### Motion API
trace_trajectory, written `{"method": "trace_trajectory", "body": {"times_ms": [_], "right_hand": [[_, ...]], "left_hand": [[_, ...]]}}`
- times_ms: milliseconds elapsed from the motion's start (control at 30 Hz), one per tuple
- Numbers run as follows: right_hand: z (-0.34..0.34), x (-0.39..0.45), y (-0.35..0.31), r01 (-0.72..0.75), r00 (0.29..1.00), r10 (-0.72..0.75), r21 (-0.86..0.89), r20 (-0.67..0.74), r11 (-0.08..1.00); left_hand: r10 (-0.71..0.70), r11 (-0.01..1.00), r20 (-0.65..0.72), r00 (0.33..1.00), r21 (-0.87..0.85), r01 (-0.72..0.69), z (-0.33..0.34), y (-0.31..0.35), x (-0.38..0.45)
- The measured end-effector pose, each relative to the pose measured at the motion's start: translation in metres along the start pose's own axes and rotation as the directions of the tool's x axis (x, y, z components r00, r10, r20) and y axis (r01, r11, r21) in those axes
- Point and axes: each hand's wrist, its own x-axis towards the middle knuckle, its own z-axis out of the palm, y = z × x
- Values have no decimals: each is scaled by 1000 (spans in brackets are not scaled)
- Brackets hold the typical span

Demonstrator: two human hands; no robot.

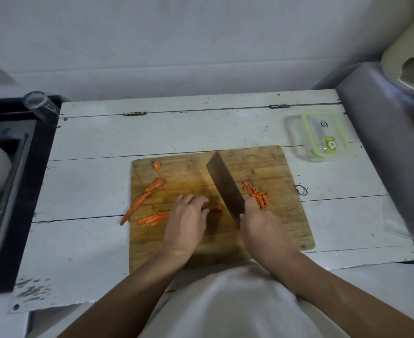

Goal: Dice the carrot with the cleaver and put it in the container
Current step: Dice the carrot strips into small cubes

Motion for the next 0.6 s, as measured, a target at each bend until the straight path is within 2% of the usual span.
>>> {"method": "trace_trajectory", "body": {"times_ms": [100, 233, 300, 467, 600], "right_hand": [[7, -3, -6, 0, 1000, 3, -69, 31, 998], [8, -3, -22, 28, 993, -9, -156, 117, 987], [11, 12, -33, 54, 995, -37, -187, 91, 981], [11, 40, -34, 16, 1000, -16, 11, 21, 1000], [5, 16, -9, -12, 1000, 13, 58, -11, 998]], "left_hand": [[-30, 994, -15, 999, 100, 32, 0, 0, 1], [-32, 994, 10, 999, 102, 31, 2, 2, 5], [-42, 994, 23, 999, 105, 39, 3, -1, 9], [-55, 996, 67, 996, 80, 50, 4, -7, 8], [-59, 998, 62, 996, -11, 60, 1, -11, 4]]}}
